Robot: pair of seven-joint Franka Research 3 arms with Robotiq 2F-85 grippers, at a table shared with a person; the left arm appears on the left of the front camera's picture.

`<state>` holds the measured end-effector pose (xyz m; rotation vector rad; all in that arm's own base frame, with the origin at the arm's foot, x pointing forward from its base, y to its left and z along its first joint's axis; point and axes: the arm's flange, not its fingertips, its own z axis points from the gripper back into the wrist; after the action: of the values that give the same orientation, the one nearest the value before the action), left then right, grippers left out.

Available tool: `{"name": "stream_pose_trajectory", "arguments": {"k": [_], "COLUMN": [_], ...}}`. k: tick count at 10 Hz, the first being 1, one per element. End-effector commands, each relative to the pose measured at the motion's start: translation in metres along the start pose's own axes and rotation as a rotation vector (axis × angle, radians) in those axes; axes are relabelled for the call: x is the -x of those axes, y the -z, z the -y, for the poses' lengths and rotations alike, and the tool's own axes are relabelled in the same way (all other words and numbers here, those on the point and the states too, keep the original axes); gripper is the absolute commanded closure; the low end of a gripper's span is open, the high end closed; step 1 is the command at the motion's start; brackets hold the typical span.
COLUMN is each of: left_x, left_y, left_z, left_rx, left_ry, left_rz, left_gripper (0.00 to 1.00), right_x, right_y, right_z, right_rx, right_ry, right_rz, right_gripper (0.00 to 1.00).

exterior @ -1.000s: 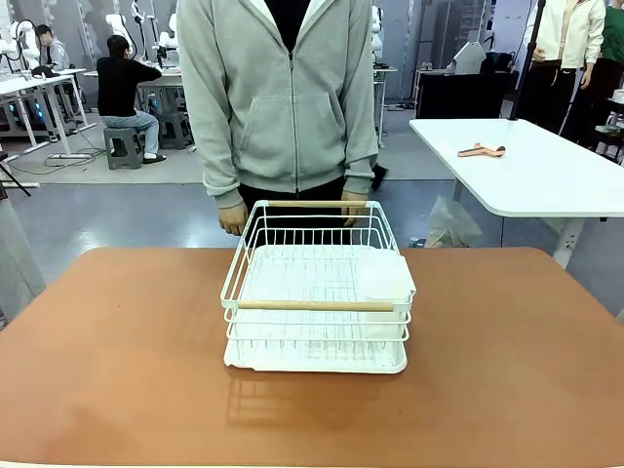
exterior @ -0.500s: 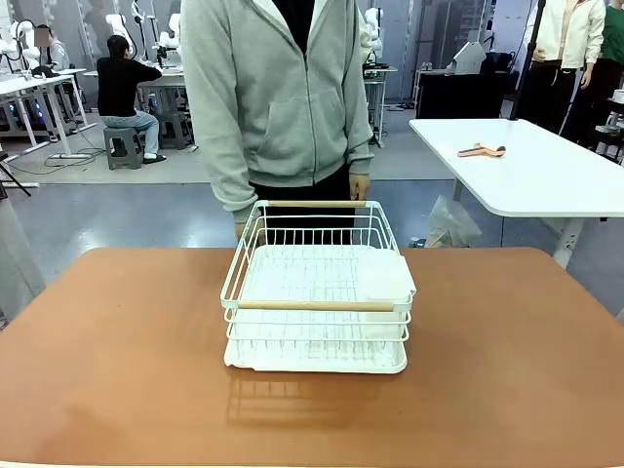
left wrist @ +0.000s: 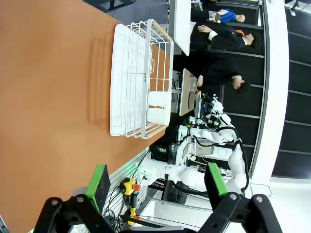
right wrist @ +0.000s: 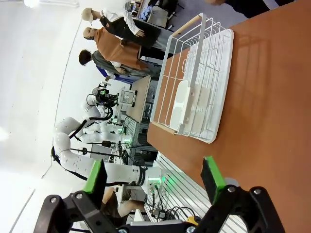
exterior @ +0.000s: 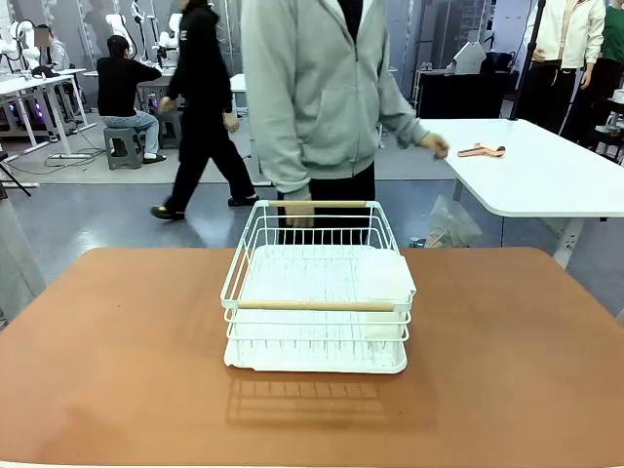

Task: Clean the table.
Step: Pick up the Lint Roller when the human hands it over.

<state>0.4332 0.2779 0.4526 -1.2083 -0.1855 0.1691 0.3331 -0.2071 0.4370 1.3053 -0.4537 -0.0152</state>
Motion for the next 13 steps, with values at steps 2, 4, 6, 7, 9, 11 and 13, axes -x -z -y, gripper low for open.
{"name": "stream_pose_trajectory", "arguments": {"k": [2,4,6,7,9,11,13], "left_x": [0.0009,0.0009,0.0009,0.0009,0.0009,0.0009,0.0009], "left_y": [-0.0024,-0.0024,-0.0024,-0.0024,-0.0024,-0.0024,-0.0024], "left_z": [0.0002,0.0002,0.0002,0.0002,0.0002,0.0002,0.0002], "left_rx": [-0.008,-0.008,-0.008,-0.008,-0.008,-0.008,-0.008], "left_ry": [0.004,0.004,0.004,0.004,0.004,0.004,0.004], "left_rz": [0.006,0.006,0.006,0.006,0.006,0.006,0.006], "left_gripper": [0.00,0.00,0.00,0.00,0.00,0.00,0.00], "right_x": [0.0006,0.0006,0.0006,0.0006,0.0006,0.0006,0.0006], "right_y": [0.0005,0.0005,0.0005,0.0005,0.0005,0.0005,0.0005], "right_z": [-0.0012,-0.0012,-0.0012,-0.0012,-0.0012,-0.0012,-0.0012], "right_rx": [-0.017,-0.017,-0.017,-0.017,-0.017,-0.017,-0.017], "right_ry": [-0.016,-0.016,-0.016,-0.016,-0.016,-0.016,-0.016], "right_rz": [0.011,0.011,0.011,0.011,0.011,0.011,0.011], "right_gripper": [0.00,0.00,0.00,0.00,0.00,0.00,0.00]}}
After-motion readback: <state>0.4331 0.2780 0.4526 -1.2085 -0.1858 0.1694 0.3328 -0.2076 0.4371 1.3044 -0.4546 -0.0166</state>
